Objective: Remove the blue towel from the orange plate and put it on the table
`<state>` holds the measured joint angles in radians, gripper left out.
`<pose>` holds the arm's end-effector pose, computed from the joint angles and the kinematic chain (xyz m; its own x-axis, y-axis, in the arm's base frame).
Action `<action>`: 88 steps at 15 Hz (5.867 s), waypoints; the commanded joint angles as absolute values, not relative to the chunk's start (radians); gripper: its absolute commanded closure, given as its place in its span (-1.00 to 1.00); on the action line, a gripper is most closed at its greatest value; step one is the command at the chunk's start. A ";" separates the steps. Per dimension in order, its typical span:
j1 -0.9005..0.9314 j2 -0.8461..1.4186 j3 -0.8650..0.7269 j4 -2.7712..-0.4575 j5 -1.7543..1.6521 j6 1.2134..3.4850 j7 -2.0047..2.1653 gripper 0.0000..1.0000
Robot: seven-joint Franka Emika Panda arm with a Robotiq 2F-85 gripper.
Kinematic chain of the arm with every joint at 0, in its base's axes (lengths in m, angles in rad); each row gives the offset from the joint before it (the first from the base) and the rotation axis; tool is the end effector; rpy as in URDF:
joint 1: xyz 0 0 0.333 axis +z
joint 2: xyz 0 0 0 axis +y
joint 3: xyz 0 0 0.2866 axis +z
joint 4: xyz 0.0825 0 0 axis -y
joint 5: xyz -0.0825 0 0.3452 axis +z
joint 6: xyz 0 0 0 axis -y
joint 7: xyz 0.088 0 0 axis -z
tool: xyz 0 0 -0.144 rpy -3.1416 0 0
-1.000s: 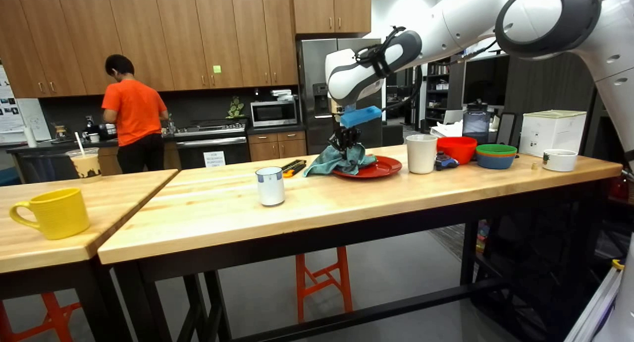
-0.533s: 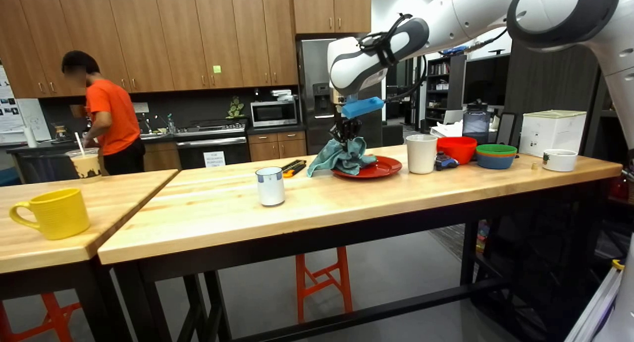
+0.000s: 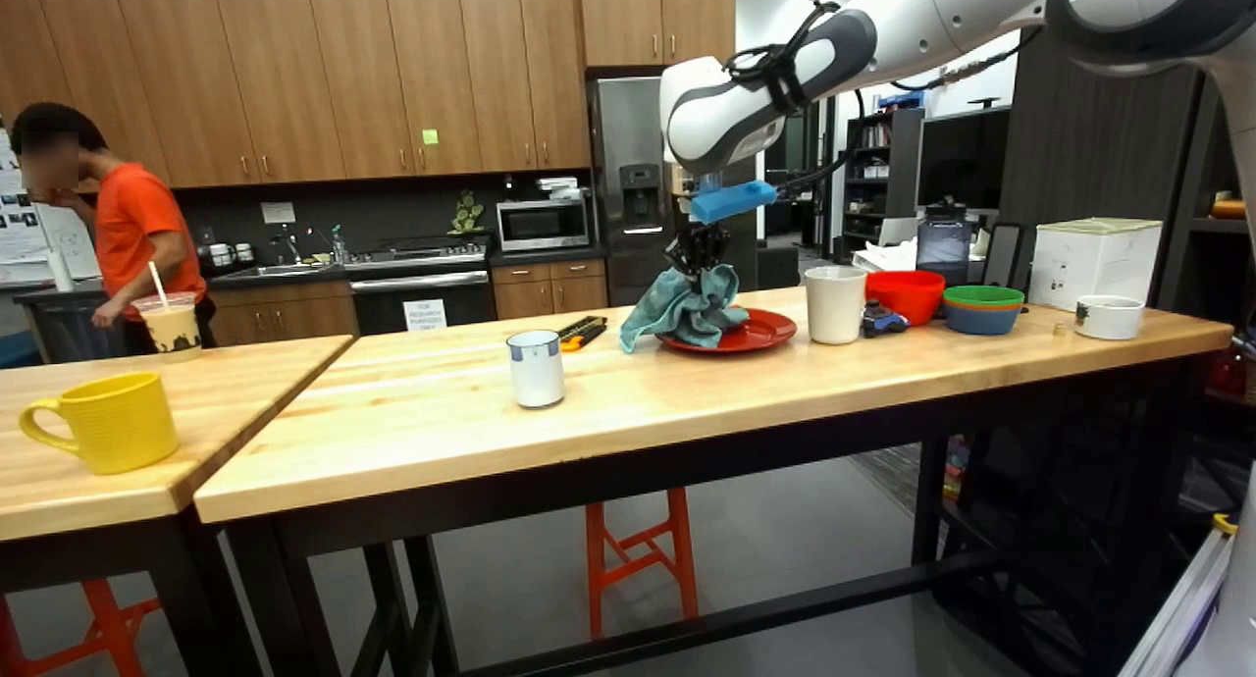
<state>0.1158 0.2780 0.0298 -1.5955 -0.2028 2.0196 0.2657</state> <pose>0.6170 0.0703 0.4339 0.9828 -0.0332 0.1815 -0.0595 -0.9881 0.1416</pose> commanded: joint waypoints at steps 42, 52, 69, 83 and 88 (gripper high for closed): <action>0.095 0.044 0.044 -1.845 -0.173 1.989 0.223 -0.06; 0.095 0.044 0.044 -1.845 -0.173 1.989 0.223 -0.06; 0.097 0.044 0.046 -1.861 -0.182 1.992 0.226 -0.67; 0.094 -0.050 0.057 -1.966 -0.163 1.943 0.194 -1.00; 0.096 -0.020 0.062 -1.942 -0.172 1.948 0.214 -1.00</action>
